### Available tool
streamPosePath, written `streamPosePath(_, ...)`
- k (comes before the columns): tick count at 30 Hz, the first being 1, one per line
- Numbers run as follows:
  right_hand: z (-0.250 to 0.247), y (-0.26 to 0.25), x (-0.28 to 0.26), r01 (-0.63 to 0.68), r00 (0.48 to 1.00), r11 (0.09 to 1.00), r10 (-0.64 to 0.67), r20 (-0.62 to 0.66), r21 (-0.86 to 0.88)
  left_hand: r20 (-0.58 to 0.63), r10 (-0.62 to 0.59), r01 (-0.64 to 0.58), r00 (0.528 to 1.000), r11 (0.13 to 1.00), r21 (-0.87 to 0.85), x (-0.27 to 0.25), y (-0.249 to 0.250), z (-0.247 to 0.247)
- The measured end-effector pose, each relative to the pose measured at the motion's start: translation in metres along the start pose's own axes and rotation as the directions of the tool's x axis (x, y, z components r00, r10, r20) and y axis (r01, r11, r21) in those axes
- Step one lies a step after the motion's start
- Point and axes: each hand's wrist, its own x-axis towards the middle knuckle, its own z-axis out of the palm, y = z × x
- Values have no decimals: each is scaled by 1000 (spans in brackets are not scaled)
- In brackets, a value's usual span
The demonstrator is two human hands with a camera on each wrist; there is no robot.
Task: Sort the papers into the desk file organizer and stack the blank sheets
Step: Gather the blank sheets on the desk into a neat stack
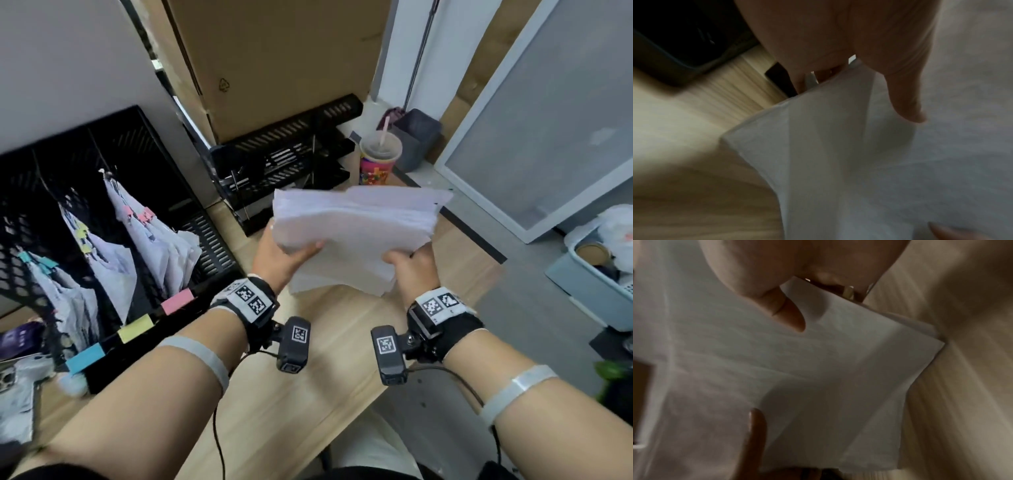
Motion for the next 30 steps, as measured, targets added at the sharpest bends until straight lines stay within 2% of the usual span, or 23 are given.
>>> streamPosePath(3, 2, 6, -1, -33, 999, 999, 34, -30, 42, 42, -43, 41, 998, 998, 48, -7, -5, 3)
streamPosePath(5, 3, 6, 1, -43, 998, 997, 45, -38, 68, 42, -56, 57, 998, 998, -22, -9, -4, 5)
streamPosePath(11, 3, -9, 2, -11, 998, 982, 23, -58, 191, -45, 18, -22, 999, 996, -88, -2, 14, 9)
streamPosePath(16, 7, -9, -3, -60, 998, 995, 63, -30, 85, -17, 32, -33, 999, 998, -53, -2, 10, 6)
streamPosePath(18, 3, -12, -5, -19, 1000, 995, 20, -7, 99, 3, 5, -4, 1000, 999, -53, -4, 4, 4)
streamPosePath(22, -1, -40, -4, 74, 990, 969, -101, 103, 235, 10, -20, 21, 1000, 997, -79, -2, 3, 3)
streamPosePath(24, 4, -54, 0, 72, 995, 974, -86, 58, 215, 9, -14, 14, 1000, 997, -72, -1, 4, 3)
streamPosePath(27, 11, -66, 7, 3, 998, 990, 6, -69, 141, 21, -21, 22, 1000, 997, -70, 1, 5, 4)
streamPosePath(30, 13, -70, 11, -14, 994, 988, 31, -108, 152, 19, -26, 28, 999, 997, -76, 4, 5, 4)
